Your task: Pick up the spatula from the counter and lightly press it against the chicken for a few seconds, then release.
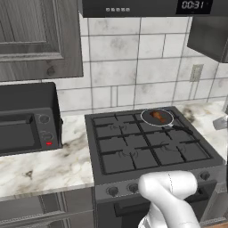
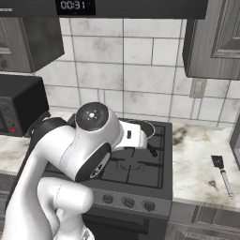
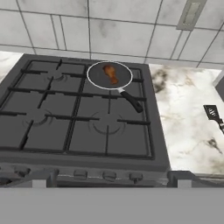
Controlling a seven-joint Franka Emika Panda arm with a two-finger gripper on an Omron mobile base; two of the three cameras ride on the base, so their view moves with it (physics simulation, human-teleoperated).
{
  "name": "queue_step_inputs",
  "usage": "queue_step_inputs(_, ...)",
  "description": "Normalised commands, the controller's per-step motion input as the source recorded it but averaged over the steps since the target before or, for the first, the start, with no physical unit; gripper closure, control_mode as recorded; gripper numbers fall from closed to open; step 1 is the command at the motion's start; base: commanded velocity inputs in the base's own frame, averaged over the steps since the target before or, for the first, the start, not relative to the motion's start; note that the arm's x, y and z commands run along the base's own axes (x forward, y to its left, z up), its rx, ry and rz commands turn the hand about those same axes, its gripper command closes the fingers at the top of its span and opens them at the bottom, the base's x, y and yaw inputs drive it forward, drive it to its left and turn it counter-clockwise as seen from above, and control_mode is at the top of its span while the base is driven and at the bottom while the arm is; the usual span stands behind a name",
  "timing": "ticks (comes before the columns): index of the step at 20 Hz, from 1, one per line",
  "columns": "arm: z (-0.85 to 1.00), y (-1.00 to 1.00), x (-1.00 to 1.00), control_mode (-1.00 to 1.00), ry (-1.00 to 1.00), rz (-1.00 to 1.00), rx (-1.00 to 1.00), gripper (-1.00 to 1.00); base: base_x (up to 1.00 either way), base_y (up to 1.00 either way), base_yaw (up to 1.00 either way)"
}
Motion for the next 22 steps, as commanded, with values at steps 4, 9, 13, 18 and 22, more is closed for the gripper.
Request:
queue_step_inputs(4,0.0,-0.29,0.0,-1.0,0.0,-0.02,0.0,-1.0,0.0,0.0,0.0)
queue_step_inputs(9,-0.04,-0.32,0.0,-1.0,0.02,-0.02,0.0,-1.0,0.0,0.0,0.0)
queue_step_inputs(13,-0.11,-0.33,0.0,-1.0,0.04,0.0,0.0,-1.0,0.0,0.0,0.0)
queue_step_inputs(18,-0.1,-0.3,0.0,-1.0,0.04,0.0,-0.03,-1.0,0.0,0.0,0.0)
queue_step_inputs(22,-0.1,-0.27,0.0,-1.0,0.01,0.0,-0.07,-1.0,0.0,0.0,0.0)
